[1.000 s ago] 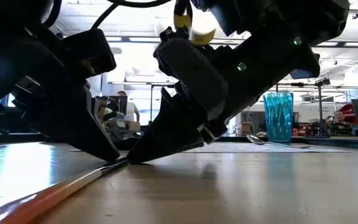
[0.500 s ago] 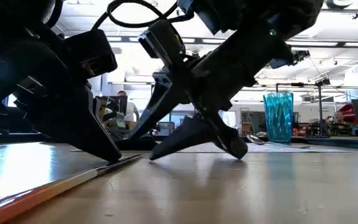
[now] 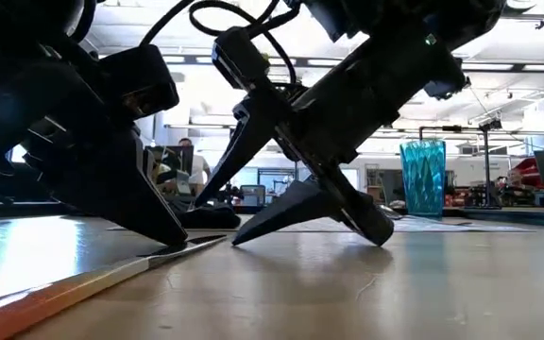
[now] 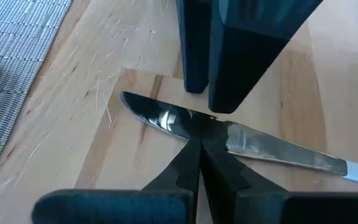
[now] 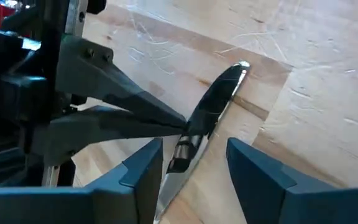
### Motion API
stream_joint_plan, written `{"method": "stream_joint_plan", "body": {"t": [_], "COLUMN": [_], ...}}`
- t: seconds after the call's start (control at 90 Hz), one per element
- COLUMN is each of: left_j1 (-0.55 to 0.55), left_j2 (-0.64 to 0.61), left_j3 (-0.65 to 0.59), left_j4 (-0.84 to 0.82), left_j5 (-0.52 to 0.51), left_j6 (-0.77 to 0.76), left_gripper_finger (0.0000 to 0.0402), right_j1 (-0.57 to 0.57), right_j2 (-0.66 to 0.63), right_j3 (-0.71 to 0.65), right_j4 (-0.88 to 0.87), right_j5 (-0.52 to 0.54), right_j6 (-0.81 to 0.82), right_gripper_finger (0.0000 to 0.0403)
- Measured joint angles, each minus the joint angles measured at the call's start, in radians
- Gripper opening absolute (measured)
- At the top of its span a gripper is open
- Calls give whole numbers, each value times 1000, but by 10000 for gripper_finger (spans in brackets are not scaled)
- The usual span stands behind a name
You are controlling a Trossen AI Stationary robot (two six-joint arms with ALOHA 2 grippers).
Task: Set table place
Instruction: Put the orange table knife on the gray table mat beside the orange spoon
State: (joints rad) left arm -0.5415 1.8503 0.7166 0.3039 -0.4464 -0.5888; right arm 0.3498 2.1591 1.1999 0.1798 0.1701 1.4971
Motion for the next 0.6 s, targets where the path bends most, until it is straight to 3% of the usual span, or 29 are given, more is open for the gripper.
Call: {"method": "stream_joint_plan", "body": {"t": [0.222, 0.6], "left_j1": [0, 3], "left_j2": [1, 0], "left_j3": [-1, -1], "left_j4": [8, 11], "left_j5": [-4, -1], "left_j6": [17, 26], "left_gripper_finger": [0, 0], "right_j1": [0, -6], "right_j2": [41, 37], "right_j3": [106, 108], "right_j4": [-131, -138], "right_j5": [-11, -7], "right_j6": [-9, -18], "right_gripper_finger": [156, 156]}}
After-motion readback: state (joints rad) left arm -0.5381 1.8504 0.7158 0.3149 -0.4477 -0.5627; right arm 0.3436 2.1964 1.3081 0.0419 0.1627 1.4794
